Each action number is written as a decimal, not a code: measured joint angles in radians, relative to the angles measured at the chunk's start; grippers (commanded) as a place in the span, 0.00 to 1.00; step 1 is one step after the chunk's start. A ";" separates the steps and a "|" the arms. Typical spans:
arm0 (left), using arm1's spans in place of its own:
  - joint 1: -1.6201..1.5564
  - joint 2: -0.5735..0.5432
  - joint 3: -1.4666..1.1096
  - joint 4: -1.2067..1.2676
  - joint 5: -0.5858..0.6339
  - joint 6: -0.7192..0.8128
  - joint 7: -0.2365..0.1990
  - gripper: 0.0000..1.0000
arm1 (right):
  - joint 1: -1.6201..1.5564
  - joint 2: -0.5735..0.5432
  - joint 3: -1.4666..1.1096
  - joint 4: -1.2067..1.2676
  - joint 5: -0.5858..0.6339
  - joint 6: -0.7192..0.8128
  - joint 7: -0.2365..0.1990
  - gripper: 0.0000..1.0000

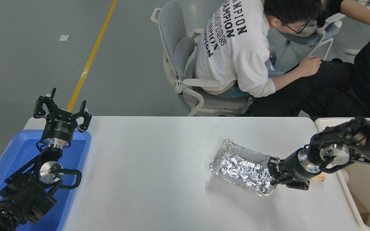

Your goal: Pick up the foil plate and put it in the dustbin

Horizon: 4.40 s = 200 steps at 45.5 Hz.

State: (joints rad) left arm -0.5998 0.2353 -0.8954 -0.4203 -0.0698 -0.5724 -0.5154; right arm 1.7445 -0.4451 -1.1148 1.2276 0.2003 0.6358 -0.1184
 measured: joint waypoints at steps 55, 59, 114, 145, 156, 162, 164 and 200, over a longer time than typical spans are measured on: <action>0.000 0.000 0.000 0.000 0.000 0.000 0.000 0.99 | 0.707 -0.080 -0.255 0.113 -0.028 0.149 0.002 0.00; 0.000 0.000 0.001 0.000 0.000 0.000 0.000 0.99 | 0.719 -0.107 -0.303 0.102 -0.029 0.149 0.002 0.00; 0.000 -0.001 0.001 0.000 0.000 0.000 0.000 0.99 | -0.528 -0.449 0.136 -0.535 -0.073 -0.286 0.001 0.00; 0.000 0.000 0.000 0.000 0.000 0.000 0.000 0.99 | -1.059 -0.152 0.466 -1.108 -0.083 -0.474 0.000 0.00; 0.000 0.000 0.000 0.000 0.000 0.000 0.000 0.99 | -1.111 -0.113 0.483 -1.166 -0.079 -0.507 -0.001 0.00; 0.000 0.000 0.000 0.000 0.000 0.000 0.000 0.99 | -1.123 -0.105 0.487 -1.178 -0.079 -0.518 -0.001 0.80; 0.000 0.000 0.000 0.000 0.000 0.000 0.000 0.99 | -1.126 -0.103 0.488 -1.181 -0.078 -0.527 -0.001 0.92; 0.000 0.000 0.000 0.000 0.001 0.000 0.000 0.99 | -0.870 -0.288 0.392 -0.704 -0.092 -0.626 0.003 1.00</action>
State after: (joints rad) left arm -0.5998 0.2349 -0.8957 -0.4203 -0.0691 -0.5724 -0.5154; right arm 0.8740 -0.7333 -0.7229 0.5234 0.1084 0.0094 -0.1156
